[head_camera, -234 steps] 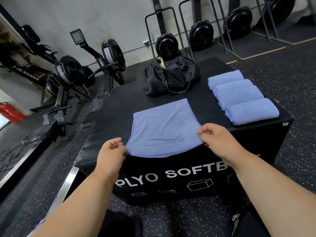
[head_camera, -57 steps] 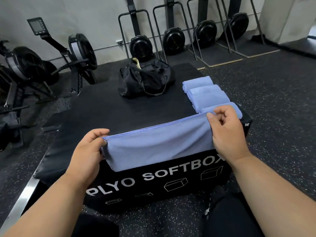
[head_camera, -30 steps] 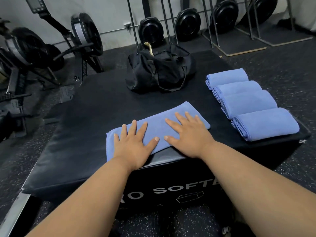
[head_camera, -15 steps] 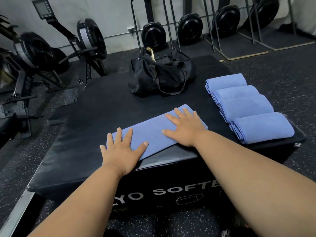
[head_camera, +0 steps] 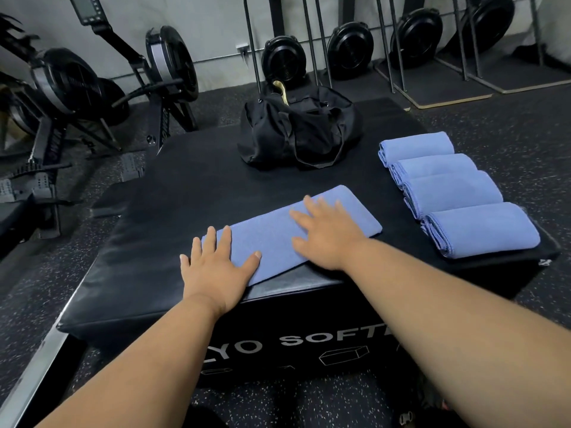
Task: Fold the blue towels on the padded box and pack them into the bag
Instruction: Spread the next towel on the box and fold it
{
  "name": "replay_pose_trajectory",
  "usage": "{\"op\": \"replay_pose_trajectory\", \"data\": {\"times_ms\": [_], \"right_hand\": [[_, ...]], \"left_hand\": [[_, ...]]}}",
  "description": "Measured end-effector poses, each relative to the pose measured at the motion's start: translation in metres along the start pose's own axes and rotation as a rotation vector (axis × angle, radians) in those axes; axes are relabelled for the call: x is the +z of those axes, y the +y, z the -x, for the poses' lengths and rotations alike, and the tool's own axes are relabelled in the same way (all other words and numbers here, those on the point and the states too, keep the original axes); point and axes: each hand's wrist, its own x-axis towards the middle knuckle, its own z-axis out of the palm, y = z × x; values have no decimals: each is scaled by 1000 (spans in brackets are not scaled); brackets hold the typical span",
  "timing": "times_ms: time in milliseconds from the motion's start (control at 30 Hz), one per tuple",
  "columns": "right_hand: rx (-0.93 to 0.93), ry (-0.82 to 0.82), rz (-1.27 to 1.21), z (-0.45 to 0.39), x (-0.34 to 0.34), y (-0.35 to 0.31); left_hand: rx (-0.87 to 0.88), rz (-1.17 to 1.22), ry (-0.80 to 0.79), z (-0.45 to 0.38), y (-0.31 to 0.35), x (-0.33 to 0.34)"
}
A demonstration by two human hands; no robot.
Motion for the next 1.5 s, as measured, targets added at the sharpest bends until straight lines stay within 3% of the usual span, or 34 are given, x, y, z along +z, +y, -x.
{"op": "replay_pose_trajectory", "data": {"times_ms": [100, 533, 733, 800, 933, 1100, 1500], "right_hand": [[2, -5, -93, 10, 16, -9], [154, 9, -89, 28, 8, 35], [455, 384, -209, 52, 12, 42], [460, 381, -192, 53, 13, 41], [352, 369, -439, 45, 10, 49], [251, 398, -509, 22, 9, 63], [330, 456, -494, -48, -8, 106]], "left_hand": [[-4, 8, -8, 0, 0, 0], [30, 14, -55, 9, -10, -7], [59, 5, -26, 21, -26, -4], [54, 19, -12, 25, -28, -2], [61, 70, 40, 30, -24, -2], [210, 164, 130, 39, -33, 8], [597, 159, 243, 30, -16, 26]]}}
